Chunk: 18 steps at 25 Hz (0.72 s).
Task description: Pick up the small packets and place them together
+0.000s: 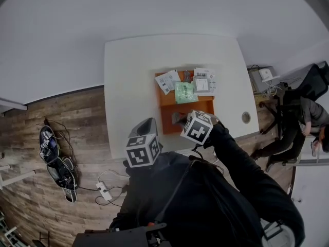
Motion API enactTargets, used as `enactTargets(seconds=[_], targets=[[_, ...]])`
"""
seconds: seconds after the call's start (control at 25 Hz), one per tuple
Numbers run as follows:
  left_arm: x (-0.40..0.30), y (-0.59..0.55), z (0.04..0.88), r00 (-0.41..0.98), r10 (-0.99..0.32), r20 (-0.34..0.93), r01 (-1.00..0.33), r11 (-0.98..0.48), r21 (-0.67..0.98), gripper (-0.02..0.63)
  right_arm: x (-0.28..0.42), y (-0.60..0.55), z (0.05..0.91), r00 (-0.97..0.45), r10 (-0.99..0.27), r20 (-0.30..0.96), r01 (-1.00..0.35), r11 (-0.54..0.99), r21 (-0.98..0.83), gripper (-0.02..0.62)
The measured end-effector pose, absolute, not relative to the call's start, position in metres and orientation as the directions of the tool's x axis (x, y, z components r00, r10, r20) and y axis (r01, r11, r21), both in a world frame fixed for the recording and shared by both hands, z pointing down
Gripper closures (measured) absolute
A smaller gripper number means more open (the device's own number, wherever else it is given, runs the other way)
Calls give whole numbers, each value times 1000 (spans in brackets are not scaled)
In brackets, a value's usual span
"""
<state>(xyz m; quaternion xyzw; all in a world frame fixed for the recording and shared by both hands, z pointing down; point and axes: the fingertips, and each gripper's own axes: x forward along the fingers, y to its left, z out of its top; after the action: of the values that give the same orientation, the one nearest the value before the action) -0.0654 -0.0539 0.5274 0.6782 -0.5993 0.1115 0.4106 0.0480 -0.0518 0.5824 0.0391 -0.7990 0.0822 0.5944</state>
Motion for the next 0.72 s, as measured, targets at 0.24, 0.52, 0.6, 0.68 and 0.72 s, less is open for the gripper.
enactTargets(seconds=[0.24, 0.52, 0.6, 0.68, 0.72], targets=[[-60, -57, 525, 265, -720, 641, -906, 43, 422, 607, 65, -82, 520, -385, -97, 918, -199, 980, 21, 591], [-53, -60, 524, 267, -719, 642, -907, 38, 420, 607, 67, -148, 481, -408, -280, 869, -275, 945, 175, 589], [-51, -62, 522, 267, -720, 641, -907, 37, 420, 607, 63, -161, 481, -406, -293, 865, -278, 942, 189, 590], [-49, -63, 521, 269, -720, 640, -908, 33, 419, 607, 59, -168, 485, -404, -290, 868, -278, 943, 186, 589], [-48, -62, 521, 270, -720, 640, -908, 31, 418, 607, 57, -171, 488, -400, -286, 871, -275, 944, 184, 589]])
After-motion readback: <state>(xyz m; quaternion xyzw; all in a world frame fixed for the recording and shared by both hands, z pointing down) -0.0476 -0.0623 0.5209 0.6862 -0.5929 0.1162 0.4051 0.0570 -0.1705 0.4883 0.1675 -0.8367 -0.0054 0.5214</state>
